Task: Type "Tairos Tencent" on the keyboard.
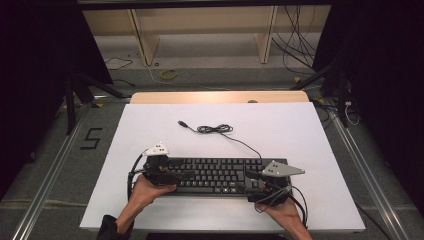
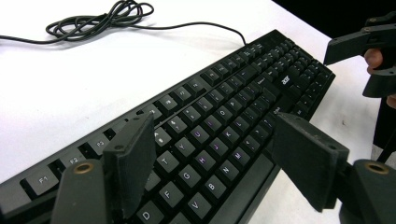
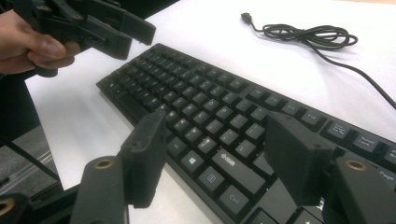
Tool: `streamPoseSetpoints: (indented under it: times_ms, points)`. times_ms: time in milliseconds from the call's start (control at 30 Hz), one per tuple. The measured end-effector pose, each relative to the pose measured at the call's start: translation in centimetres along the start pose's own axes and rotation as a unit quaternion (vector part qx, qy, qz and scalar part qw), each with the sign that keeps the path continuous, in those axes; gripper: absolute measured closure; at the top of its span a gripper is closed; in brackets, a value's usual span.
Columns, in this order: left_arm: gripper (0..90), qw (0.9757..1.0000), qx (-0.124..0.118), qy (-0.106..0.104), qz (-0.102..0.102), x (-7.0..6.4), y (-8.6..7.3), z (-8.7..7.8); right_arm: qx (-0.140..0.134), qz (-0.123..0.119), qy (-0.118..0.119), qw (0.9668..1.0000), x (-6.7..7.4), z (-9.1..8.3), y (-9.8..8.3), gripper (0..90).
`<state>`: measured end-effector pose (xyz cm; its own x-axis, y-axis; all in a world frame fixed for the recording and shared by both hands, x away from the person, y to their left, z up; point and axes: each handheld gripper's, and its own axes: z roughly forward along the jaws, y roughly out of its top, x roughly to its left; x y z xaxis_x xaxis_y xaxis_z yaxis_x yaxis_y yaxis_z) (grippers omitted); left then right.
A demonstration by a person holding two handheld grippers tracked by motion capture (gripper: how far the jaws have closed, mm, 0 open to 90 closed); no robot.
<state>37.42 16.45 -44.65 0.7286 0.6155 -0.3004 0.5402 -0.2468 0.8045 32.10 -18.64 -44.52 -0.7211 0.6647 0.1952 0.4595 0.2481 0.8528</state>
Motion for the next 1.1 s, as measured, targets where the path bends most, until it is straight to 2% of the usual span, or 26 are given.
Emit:
streamPoseSetpoints:
  times_ms: [367, 767, 1100]
  points:
    - [28.5, 0.9997, -0.021, -0.008, -0.004, -0.4, -1.1, -1.2, -0.013, 0.000, -0.009, 0.9999, -0.5, -0.9, -0.6, 39.4]
    - [28.0, 0.9994, -0.033, -0.014, -0.003, -0.7, -2.6, -2.2, -0.024, -0.002, -0.018, 0.9995, -0.8, -2.0, -1.5, 38.0]
    - [27.9, 0.9990, -0.043, -0.010, -0.007, -0.9, -3.7, -3.1, -0.028, -0.008, -0.031, 0.9991, -1.0, -2.8, -2.3, 37.4]
